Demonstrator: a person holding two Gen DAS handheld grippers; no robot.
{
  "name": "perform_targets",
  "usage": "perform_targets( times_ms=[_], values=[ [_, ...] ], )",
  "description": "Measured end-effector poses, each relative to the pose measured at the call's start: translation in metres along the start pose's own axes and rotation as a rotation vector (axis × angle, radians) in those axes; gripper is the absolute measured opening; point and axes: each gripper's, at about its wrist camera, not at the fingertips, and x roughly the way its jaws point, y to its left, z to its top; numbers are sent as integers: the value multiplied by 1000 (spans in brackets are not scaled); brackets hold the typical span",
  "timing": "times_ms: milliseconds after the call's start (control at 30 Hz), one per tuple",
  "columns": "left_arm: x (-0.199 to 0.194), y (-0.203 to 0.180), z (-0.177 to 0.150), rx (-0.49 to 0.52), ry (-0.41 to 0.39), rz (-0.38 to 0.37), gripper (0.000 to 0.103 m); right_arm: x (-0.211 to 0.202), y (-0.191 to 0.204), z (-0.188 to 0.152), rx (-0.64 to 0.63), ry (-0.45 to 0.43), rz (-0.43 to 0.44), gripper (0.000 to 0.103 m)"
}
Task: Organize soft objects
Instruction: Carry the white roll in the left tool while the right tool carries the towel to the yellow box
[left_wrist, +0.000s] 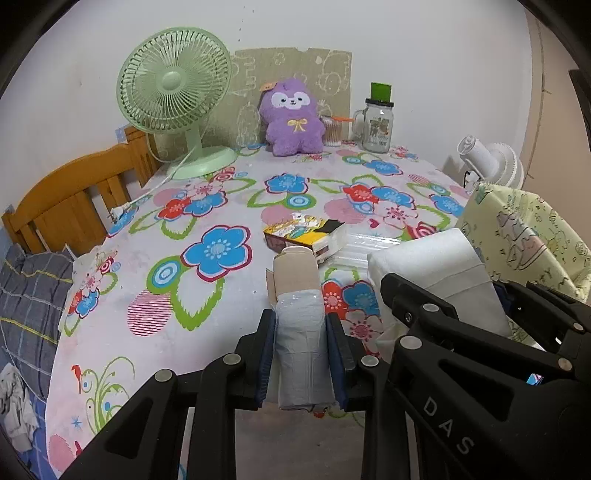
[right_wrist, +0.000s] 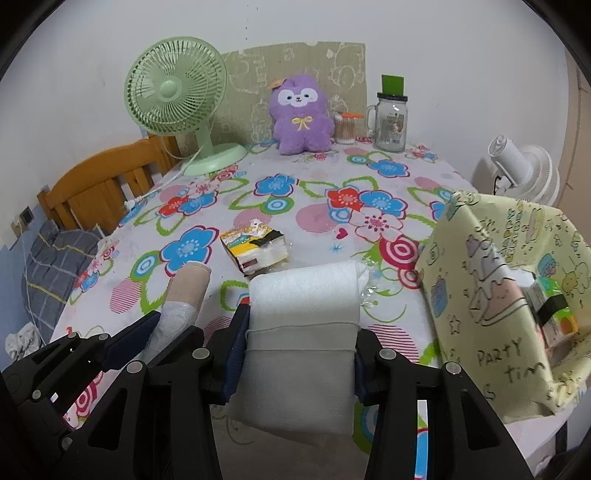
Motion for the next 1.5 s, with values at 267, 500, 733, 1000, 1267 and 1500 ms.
perform_targets(
  times_ms=[267,500,733,1000,1267,1500],
  values=[
    [-19,-8,3,3,-41,-5,27,-23,-5,3,-2,-41,-8,50],
    [-34,-15,6,0,-81,-7,26,-42,-8,5,-11,-81,-17,50],
    [-51,-21,10,0,-125,-10,27,-62,-10,8,-14,-120,-22,50],
    [-66,-29,15,5,-164,-11,26,-81,-19,13,-16,-161,-24,50],
    [-76,-43,24,10,-201,-18,27,-94,-33,19,-14,-195,-37,50],
    [-78,-61,31,23,-221,-31,26,-104,-51,22,-4,-216,-56,50]
  ],
)
